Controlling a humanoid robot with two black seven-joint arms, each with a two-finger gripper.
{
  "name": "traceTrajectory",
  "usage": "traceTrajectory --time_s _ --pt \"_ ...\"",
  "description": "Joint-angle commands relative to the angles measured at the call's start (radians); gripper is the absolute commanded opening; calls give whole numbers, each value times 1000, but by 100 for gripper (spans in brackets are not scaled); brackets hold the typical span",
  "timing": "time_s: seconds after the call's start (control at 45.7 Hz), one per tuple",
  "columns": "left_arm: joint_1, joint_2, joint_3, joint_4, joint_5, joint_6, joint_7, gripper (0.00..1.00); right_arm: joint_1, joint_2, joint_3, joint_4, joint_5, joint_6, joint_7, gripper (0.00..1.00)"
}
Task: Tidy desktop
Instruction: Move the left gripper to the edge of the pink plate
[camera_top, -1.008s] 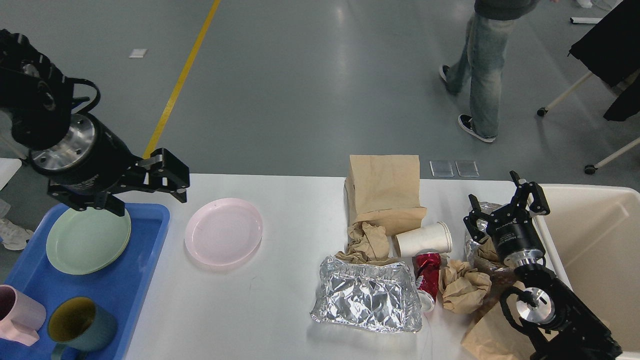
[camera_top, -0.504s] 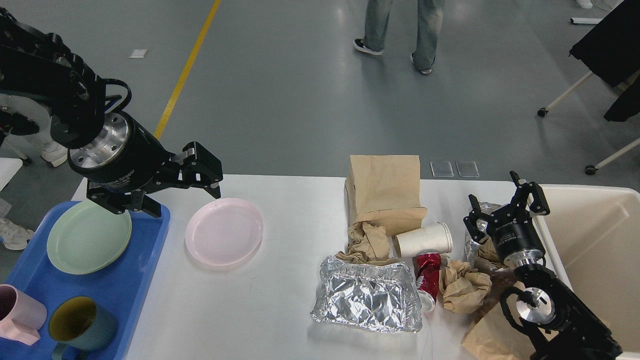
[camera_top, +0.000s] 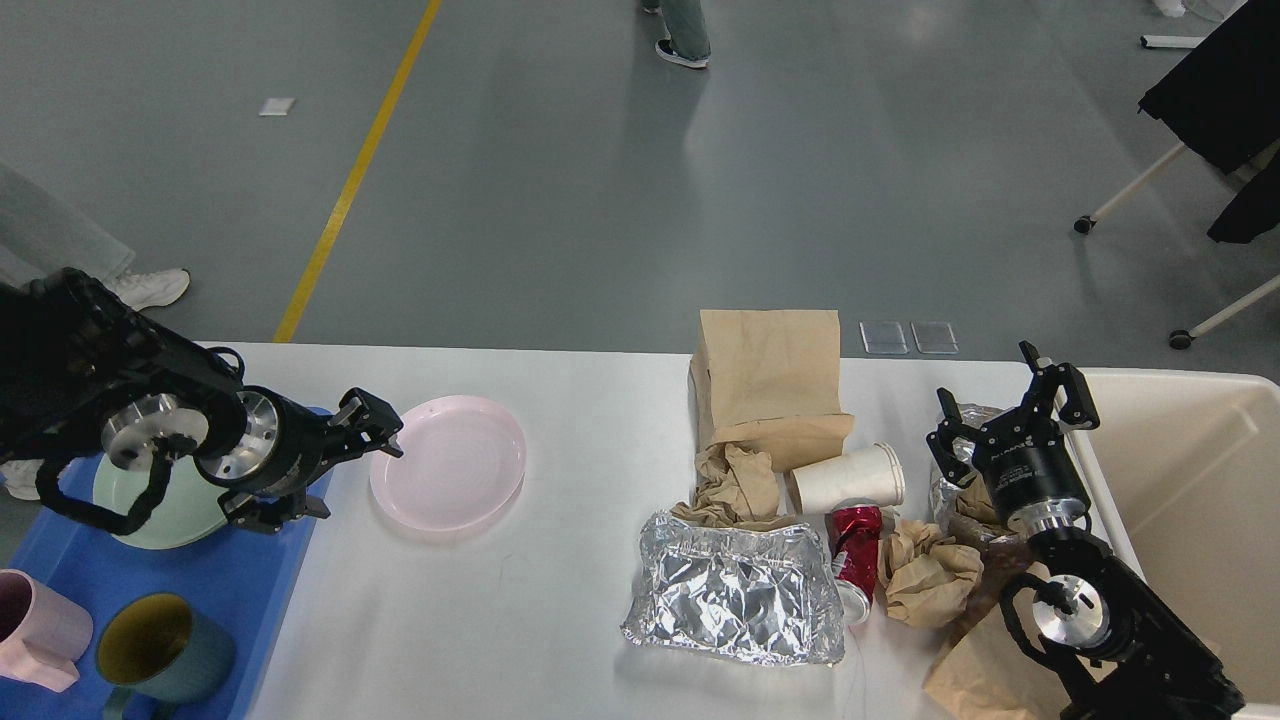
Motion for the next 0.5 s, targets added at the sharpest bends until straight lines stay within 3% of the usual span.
traceTrajectory --time_s 0.0,0.131,0.482 --pt "207 24 -134 147 7 41 20 95 0 0 0 0 0 0 0 100" --pt "331 60 -214 257 90 46 17 96 0 0 0 0 0 0 0 100" --pt "508 52 -375 472 165 102 25 92 0 0 0 0 0 0 0 100"
